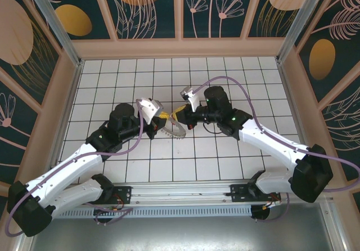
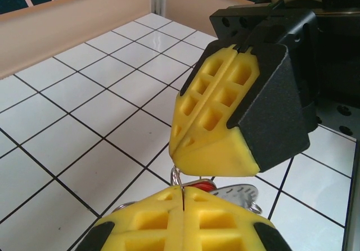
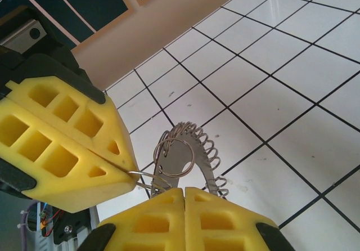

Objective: Put the keys on the keyring

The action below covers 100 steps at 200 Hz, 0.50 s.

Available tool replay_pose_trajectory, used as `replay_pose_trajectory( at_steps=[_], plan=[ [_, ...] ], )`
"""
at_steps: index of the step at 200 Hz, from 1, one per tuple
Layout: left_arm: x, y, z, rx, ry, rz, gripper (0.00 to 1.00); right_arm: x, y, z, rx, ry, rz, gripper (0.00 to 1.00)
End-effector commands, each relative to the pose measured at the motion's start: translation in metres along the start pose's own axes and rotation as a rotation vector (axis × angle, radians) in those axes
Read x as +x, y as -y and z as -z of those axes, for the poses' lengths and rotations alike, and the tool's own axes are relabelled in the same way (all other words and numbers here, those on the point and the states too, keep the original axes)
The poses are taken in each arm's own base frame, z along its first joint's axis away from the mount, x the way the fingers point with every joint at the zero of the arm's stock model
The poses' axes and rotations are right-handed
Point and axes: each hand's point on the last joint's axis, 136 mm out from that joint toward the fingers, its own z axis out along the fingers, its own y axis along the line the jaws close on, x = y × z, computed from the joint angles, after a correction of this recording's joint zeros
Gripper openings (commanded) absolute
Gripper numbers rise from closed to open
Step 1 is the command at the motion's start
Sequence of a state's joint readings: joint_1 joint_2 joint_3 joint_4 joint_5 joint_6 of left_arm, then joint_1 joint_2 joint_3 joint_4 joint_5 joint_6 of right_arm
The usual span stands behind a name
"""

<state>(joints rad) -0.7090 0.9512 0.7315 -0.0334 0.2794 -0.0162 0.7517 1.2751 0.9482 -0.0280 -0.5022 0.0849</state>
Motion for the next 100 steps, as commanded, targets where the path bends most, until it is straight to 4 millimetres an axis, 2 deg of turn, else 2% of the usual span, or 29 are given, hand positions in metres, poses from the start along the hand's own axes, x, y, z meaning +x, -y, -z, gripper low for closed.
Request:
replay_pose_trajectory(
  at_steps=[1, 44, 75, 100],
  plan=[
    [-0.034, 0.006, 0.007, 0.014, 0.104, -0.059, 0.00, -0.003, 0.010, 0.012, 0.047, -0.001, -0.008, 0.12],
    [-0.035, 0.010, 0.010, 0.031, 0.113, -0.070, 0.00, -0.010, 0.002, 0.031, 0.059, 0.045, 0.064, 0.27],
    [-0.042, 0.024, 0.019, 0.098, 0.142, -0.096, 0.00, -0.027, -0.027, 0.051, -0.017, 0.145, 0.191, 0.38],
    [-0.051, 0.042, 0.029, 0.191, 0.178, -0.113, 0.00, -0.030, -0.045, 0.063, -0.077, 0.191, 0.288, 0.42]
  ],
)
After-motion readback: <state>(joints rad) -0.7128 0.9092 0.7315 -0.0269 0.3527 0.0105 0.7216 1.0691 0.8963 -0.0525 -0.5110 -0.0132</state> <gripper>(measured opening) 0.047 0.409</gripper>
